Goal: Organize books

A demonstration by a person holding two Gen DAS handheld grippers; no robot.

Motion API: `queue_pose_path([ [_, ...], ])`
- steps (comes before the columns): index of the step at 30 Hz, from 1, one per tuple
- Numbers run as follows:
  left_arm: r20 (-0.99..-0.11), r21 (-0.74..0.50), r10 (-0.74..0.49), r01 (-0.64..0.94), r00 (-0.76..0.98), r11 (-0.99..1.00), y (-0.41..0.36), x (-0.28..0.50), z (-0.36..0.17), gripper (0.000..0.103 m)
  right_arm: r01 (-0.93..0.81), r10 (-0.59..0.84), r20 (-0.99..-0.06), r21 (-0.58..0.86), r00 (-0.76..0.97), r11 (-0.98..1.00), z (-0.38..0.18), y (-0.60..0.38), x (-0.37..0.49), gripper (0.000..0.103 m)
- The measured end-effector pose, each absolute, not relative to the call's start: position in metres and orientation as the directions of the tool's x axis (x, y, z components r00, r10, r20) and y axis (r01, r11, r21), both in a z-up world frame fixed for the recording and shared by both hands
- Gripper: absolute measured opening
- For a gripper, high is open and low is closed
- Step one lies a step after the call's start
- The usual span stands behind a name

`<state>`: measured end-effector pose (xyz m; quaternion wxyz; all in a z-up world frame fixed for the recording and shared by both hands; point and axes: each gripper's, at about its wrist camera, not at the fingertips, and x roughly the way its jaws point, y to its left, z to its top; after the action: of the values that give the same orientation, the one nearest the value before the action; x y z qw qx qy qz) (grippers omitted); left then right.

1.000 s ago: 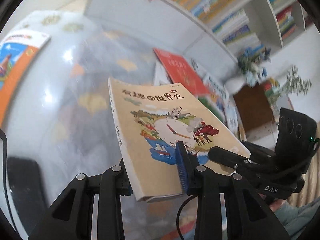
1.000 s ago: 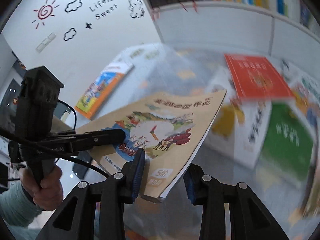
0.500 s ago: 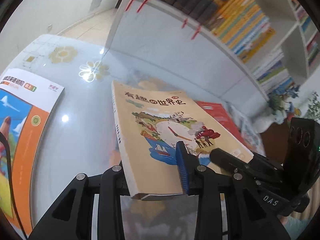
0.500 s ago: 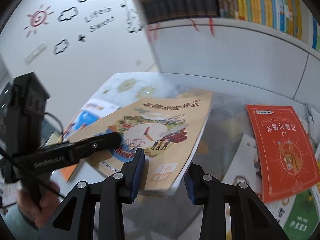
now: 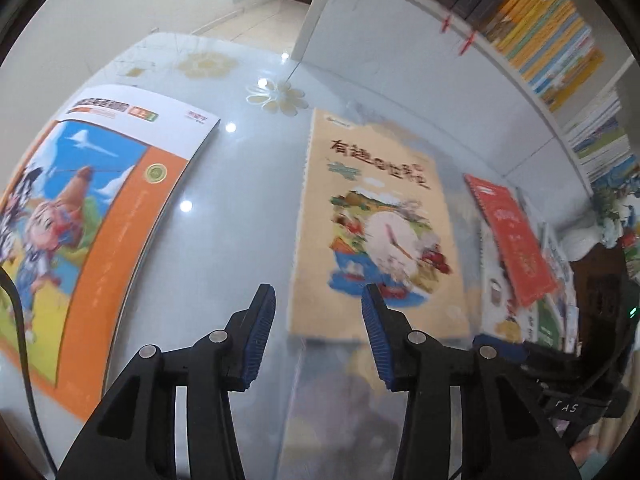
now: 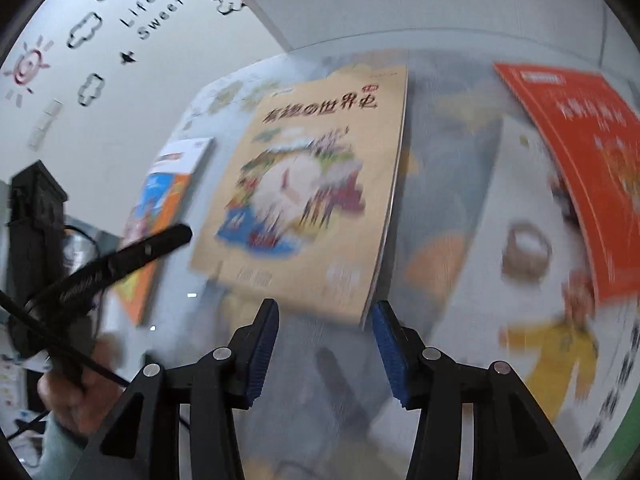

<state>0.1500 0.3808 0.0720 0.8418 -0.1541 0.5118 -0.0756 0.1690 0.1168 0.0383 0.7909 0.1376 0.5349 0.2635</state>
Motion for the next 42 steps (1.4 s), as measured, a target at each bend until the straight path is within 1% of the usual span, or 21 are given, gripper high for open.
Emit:
queue_pose_path([
  [4,-0.816,-0.357,-0.34,0.055,0.467,0.932,0.353,0.131,0.09,0.041,-0.247,0.547,-0.781,0.491,0.3,0.836,0.041,0.088,0.128,0.048],
  [7,-0.799,-0.378,-0.409,0.162,0.441,0.912,0.308,0.117,0.104,0.041,-0.198,0.517,-0.793,0.478,0.321,0.856,0.04,0.058,0.094,0.048],
  [9,-0.784,-0.407,-0.464,0.223,0.413,0.886,0.278,0.109,0.111,0.043,-0.152,0.498,-0.8,0.475,0.334,0.867,0.038,0.034,0.068,0.048],
  [11,-0.779,-0.412,-0.496,0.283,0.383,0.866,0.248,0.098,0.114,0.044,-0.098,0.475,-0.806,0.473,0.354,0.876,0.036,0.012,0.044,0.048],
  [14,-0.804,-0.386,-0.489,0.33,0.338,0.862,0.212,0.084,0.109,0.054,0.007,0.464,-0.798,0.505,0.384,0.863,0.031,-0.027,0.012,0.048],
  [15,-0.816,-0.369,-0.475,0.333,0.331,0.867,0.203,0.081,0.106,0.056,0.032,0.465,-0.794,0.517,0.392,0.855,0.03,-0.036,0.005,0.048],
  [18,-0.841,-0.328,-0.425,0.31,0.335,0.892,0.188,0.077,0.094,0.056,0.118,0.478,-0.774,0.567,0.415,0.815,0.022,-0.07,-0.011,0.048],
  [20,-0.86,-0.314,-0.38,0.234,0.341,0.92,0.19,0.086,0.079,0.056,0.126,0.475,-0.771,0.57,0.424,0.812,0.021,-0.084,-0.01,0.048],
  [21,-0.864,-0.323,-0.37,0.189,0.34,0.927,0.195,0.091,0.072,0.054,0.118,0.468,-0.772,0.562,0.43,0.819,0.023,-0.085,-0.006,0.048],
  [23,-0.87,-0.338,-0.35,0.097,0.348,0.936,0.203,0.098,0.06,0.054,0.102,0.446,-0.776,0.539,0.447,0.836,0.027,-0.088,0.008,0.043],
  [24,-0.872,-0.335,-0.339,0.075,0.352,0.939,0.205,0.101,0.057,0.053,0.103,0.437,-0.777,0.532,0.453,0.84,0.029,-0.088,0.018,0.038],
  [25,-0.874,-0.328,-0.328,0.065,0.357,0.943,0.205,0.104,0.056,0.053,0.103,0.436,-0.776,0.532,0.455,0.84,0.03,-0.087,0.03,0.036],
  [27,-0.882,-0.304,-0.305,0.059,0.359,0.951,0.201,0.108,0.052,0.053,0.092,0.438,-0.774,0.531,0.458,0.842,0.033,-0.081,0.052,0.036],
  [29,-0.9,-0.257,-0.256,0.045,0.353,0.965,0.195,0.112,0.045,0.053,0.067,0.432,-0.775,0.515,0.461,0.854,0.036,-0.075,0.068,0.036],
  [33,-0.916,-0.216,-0.218,0.045,0.337,0.975,0.184,0.12,0.029,0.054,0.049,0.371,-0.818,0.434,0.44,0.899,0.028,-0.057,0.097,0.036],
  [35,-0.913,-0.24,-0.253,0.082,0.32,0.967,0.179,0.12,0.029,0.056,0.043,0.373,-0.828,0.428,0.418,0.903,0.02,-0.052,0.104,0.036],
  [36,-0.905,-0.282,-0.299,0.1,0.301,0.954,0.177,0.119,0.03,0.056,0.04,0.392,-0.829,0.443,0.399,0.895,0.013,-0.049,0.108,0.036],
  [37,-0.9,-0.312,-0.332,0.112,0.283,0.943,0.177,0.116,0.03,0.06,0.032,0.406,-0.821,0.456,0.402,0.889,0.013,-0.048,0.108,0.038],
  [39,-0.9,-0.315,-0.342,0.139,0.271,0.939,0.176,0.106,0.031,0.058,0.019,0.399,-0.825,0.443,0.401,0.896,0.015,-0.047,0.106,0.038],
  [42,-0.882,-0.375,-0.399,0.14,0.251,0.916,0.181,0.082,0.034,0.058,-0.004,0.402,-0.834,0.432,0.378,0.902,0.016,-0.05,0.099,0.038],
])
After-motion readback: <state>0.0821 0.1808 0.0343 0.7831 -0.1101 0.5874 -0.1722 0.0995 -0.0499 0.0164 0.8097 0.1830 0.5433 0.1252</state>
